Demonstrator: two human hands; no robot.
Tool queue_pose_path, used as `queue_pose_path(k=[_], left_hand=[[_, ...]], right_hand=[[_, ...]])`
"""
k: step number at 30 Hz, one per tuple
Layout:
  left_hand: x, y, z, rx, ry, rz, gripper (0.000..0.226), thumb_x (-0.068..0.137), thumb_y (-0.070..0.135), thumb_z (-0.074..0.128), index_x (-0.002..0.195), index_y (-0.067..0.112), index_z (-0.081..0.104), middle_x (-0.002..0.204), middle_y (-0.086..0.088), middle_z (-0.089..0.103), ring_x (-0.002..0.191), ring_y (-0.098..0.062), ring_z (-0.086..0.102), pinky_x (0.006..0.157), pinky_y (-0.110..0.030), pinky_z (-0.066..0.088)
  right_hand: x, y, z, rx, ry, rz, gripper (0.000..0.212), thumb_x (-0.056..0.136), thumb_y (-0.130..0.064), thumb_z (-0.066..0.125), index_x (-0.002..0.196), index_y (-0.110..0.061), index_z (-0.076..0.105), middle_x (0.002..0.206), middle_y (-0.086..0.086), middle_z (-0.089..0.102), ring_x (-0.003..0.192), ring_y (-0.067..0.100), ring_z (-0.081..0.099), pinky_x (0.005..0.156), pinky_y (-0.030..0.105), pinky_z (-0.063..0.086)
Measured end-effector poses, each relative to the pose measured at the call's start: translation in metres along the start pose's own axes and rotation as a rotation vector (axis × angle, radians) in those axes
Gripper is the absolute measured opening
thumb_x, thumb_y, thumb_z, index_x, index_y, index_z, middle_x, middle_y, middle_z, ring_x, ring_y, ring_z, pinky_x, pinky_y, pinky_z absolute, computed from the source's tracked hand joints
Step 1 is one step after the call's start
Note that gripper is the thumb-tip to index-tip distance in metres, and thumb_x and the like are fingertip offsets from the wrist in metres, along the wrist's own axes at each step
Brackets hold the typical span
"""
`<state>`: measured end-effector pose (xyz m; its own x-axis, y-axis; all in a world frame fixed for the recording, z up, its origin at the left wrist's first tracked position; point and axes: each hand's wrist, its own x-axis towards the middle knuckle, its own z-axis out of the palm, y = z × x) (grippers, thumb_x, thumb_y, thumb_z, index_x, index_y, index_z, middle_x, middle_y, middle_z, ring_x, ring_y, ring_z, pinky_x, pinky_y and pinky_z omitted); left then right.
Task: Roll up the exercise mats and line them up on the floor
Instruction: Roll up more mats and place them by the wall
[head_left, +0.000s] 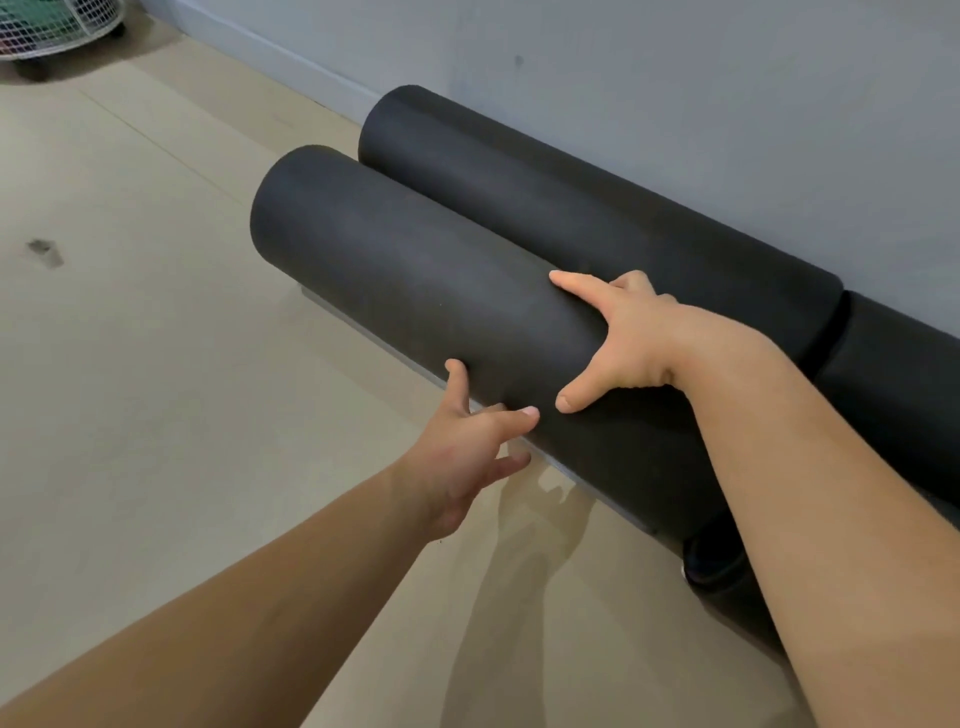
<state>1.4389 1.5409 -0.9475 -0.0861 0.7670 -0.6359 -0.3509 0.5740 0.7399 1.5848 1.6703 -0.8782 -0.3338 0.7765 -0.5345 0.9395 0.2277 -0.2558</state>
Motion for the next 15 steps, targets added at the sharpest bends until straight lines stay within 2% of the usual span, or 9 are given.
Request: queue_pose_path(k=[4,6,9,12,15], left_hand=[[0.002,-0.003,-0.007,0.012,-0.012,-0.02,0.11,0.099,0.012,0.072,0.163,0.051,-0.009,0.167,-0.002,0.036,0.13,-0.021,0.061,0.098,-0.043,0.06],[0.002,-0.001,-0.007,0.033,-0.008,-0.032,0.11,0.099,0.014,0.072,0.162,0.051,-0.01,0.166,-0.003,0.039,0.127,-0.023,0.063,0.099,-0.046,0.06],[0.0,0.001,-0.012,0.116,-0.027,-0.069,0.108,0.101,0.013,0.07,0.162,0.054,-0.009,0.165,-0.006,0.04,0.127,-0.03,0.063,0.1,-0.048,0.059],[-0.012,0.008,-0.026,0.265,0.022,-0.09,0.093,0.1,0.013,0.07,0.166,0.043,0.012,0.156,-0.006,0.05,0.122,-0.031,0.067,0.1,-0.049,0.059],[-0.029,0.01,-0.053,0.374,0.15,-0.069,0.073,0.099,0.015,0.071,0.162,0.025,0.035,0.133,-0.006,0.067,0.114,-0.028,0.07,0.102,-0.05,0.058]], right_hand=[[0.0,-0.007,0.013,0.021,0.104,0.027,0.125,0.064,-0.054,0.094,0.156,-0.059,0.009,0.161,0.004,0.02,0.146,0.041,0.028,0.116,0.068,0.028],[0.0,-0.012,0.018,-0.01,0.143,0.049,0.124,0.065,-0.054,0.093,0.157,-0.058,0.009,0.163,0.005,0.021,0.149,0.042,0.023,0.118,0.072,0.019],[0.001,-0.02,0.026,-0.063,0.202,0.112,0.127,0.068,-0.054,0.091,0.159,-0.055,0.003,0.169,0.006,0.017,0.156,0.042,0.006,0.118,0.077,0.007],[-0.006,-0.032,0.04,-0.066,0.283,0.178,0.125,0.075,-0.046,0.089,0.161,-0.051,-0.002,0.173,0.01,0.004,0.158,0.043,-0.008,0.118,0.077,0.001],[-0.013,-0.05,0.054,-0.039,0.431,0.141,0.113,0.084,-0.041,0.08,0.162,-0.046,0.0,0.173,0.013,0.0,0.158,0.041,-0.008,0.12,0.075,0.002]])
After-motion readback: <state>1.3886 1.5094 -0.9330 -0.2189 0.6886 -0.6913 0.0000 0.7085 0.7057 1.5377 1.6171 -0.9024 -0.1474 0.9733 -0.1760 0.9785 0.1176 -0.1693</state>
